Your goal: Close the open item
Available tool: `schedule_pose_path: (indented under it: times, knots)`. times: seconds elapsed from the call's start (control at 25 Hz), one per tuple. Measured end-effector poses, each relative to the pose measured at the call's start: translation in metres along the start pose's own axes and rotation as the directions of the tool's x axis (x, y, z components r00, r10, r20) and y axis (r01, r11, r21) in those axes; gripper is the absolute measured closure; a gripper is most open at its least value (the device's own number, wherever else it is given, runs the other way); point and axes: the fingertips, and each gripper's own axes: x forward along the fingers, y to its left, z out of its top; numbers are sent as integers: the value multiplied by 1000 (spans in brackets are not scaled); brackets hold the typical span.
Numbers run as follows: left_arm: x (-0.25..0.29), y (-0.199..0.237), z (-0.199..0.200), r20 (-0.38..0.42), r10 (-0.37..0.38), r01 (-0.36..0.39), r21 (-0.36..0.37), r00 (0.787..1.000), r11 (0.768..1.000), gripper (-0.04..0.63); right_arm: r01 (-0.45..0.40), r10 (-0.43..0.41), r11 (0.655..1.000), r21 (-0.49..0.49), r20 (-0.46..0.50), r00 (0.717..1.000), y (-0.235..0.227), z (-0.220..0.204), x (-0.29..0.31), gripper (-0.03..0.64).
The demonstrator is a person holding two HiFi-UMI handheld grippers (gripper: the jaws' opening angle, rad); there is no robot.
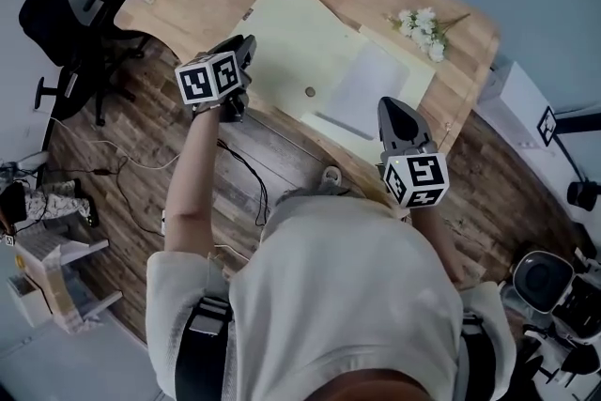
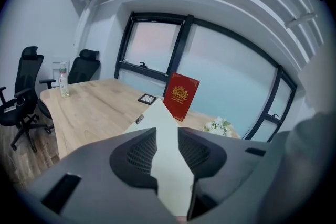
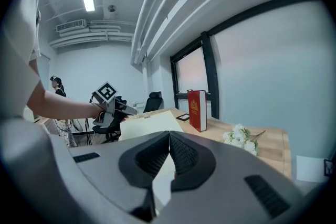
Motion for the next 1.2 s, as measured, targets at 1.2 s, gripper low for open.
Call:
schedule_pose_path:
  times: [1.2]
  knots:
    - [111,64,-2,-589,-214,387,184,780,904,516,381,-380,920,88,-26,925,-32,-24,-10,598]
